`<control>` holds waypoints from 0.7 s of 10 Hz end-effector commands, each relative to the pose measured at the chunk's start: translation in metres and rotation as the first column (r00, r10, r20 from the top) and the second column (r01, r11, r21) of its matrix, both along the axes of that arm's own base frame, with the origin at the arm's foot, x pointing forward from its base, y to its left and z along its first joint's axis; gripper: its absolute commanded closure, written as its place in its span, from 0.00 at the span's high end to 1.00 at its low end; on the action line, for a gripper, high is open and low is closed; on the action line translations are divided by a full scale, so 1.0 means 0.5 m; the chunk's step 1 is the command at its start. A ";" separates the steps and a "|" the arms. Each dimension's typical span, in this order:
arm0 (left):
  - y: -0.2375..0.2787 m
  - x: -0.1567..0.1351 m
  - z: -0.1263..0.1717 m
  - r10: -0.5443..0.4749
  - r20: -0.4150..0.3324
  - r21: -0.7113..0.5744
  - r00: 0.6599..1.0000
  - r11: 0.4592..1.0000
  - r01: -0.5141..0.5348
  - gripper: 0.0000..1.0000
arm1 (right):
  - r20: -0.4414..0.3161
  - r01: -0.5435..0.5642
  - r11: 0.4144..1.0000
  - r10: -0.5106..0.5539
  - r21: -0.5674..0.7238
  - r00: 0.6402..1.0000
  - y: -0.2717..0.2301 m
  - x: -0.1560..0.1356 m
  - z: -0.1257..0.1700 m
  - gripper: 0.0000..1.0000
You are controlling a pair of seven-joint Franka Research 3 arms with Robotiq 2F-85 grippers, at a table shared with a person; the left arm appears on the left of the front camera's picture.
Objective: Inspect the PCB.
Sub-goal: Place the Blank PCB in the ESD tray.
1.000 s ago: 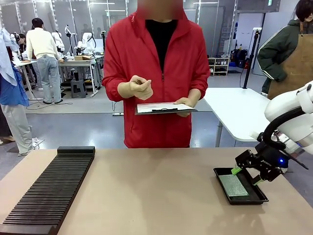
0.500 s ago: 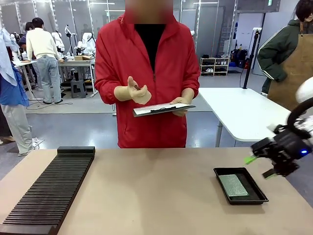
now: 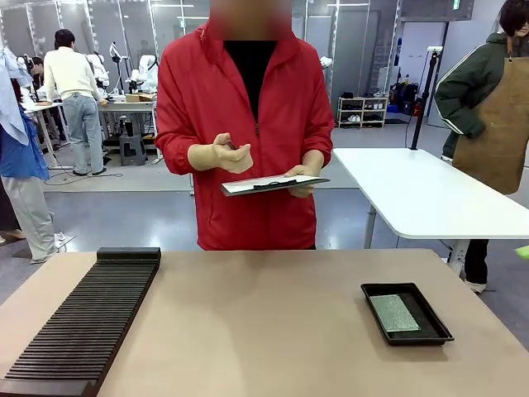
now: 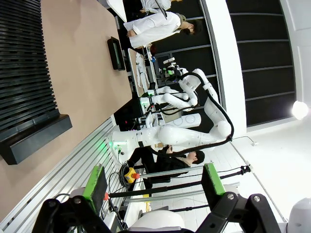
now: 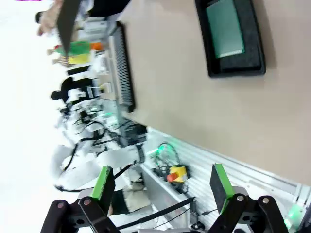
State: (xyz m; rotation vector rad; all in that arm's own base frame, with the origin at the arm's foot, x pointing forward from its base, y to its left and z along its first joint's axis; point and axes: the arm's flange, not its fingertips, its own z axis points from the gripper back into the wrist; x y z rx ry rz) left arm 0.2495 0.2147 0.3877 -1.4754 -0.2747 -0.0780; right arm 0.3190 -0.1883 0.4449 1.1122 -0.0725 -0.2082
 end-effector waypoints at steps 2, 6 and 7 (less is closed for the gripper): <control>-0.002 -0.006 0.006 -0.005 0.000 0.010 1.000 1.000 0.005 1.00 | 0.052 -0.028 0.984 0.019 0.176 0.998 -0.080 -0.058 -0.015 1.00; -0.002 -0.006 0.006 -0.005 0.000 0.010 1.000 1.000 0.005 1.00 | 0.036 -0.024 0.959 0.014 0.284 0.999 -0.127 -0.098 -0.084 1.00; -0.002 -0.006 0.006 -0.005 0.000 0.010 1.000 1.000 0.005 1.00 | 0.035 -0.011 0.949 0.000 0.316 0.999 -0.125 -0.085 -0.087 1.00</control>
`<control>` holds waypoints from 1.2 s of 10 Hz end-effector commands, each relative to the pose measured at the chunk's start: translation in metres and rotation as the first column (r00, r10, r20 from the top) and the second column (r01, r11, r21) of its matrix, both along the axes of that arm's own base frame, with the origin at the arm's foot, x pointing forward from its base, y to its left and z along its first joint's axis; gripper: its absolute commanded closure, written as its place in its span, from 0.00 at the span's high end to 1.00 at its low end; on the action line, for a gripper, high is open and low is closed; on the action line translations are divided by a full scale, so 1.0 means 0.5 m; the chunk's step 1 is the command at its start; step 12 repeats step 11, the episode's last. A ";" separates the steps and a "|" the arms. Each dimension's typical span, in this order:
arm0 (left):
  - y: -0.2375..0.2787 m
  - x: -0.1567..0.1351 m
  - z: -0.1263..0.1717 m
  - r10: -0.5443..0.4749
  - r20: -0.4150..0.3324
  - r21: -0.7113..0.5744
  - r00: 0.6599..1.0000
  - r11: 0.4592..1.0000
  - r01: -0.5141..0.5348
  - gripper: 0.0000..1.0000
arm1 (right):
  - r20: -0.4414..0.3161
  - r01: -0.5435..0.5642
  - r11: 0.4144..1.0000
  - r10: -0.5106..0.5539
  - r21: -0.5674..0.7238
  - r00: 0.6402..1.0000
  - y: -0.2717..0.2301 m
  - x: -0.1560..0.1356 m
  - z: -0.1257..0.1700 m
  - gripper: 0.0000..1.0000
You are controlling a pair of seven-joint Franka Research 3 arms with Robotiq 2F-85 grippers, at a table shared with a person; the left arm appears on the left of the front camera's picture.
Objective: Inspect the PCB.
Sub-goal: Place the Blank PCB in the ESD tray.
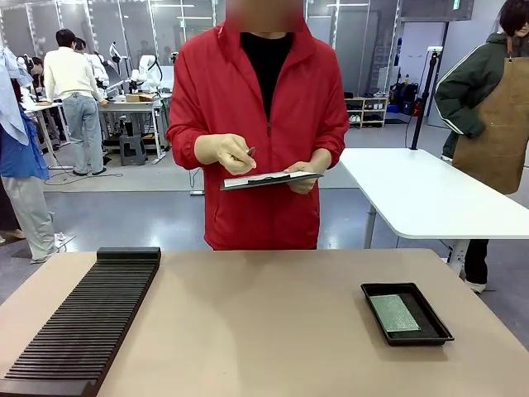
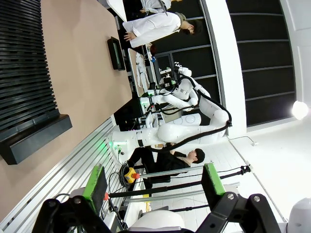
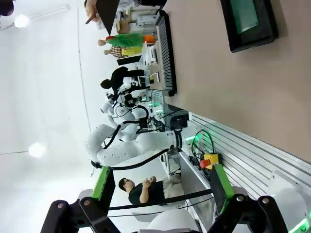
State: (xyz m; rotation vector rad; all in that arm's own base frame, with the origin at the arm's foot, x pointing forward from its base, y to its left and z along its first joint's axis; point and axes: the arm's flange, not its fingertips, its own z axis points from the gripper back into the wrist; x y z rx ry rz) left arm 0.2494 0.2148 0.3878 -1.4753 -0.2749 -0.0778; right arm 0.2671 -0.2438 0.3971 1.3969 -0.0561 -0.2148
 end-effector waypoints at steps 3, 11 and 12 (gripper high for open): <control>-0.003 -0.006 0.006 -0.005 0.000 0.010 1.000 1.000 0.005 1.00 | 0.006 -0.002 1.000 0.002 -0.026 1.000 0.004 -0.005 0.014 1.00; -0.003 -0.006 0.006 -0.005 0.000 0.010 1.000 1.000 0.005 1.00 | 0.006 -0.002 1.000 0.002 -0.026 1.000 0.004 -0.005 0.014 1.00; -0.003 -0.006 0.006 -0.005 0.000 0.010 1.000 1.000 0.005 1.00 | 0.006 -0.002 1.000 0.002 -0.026 1.000 0.004 -0.005 0.014 1.00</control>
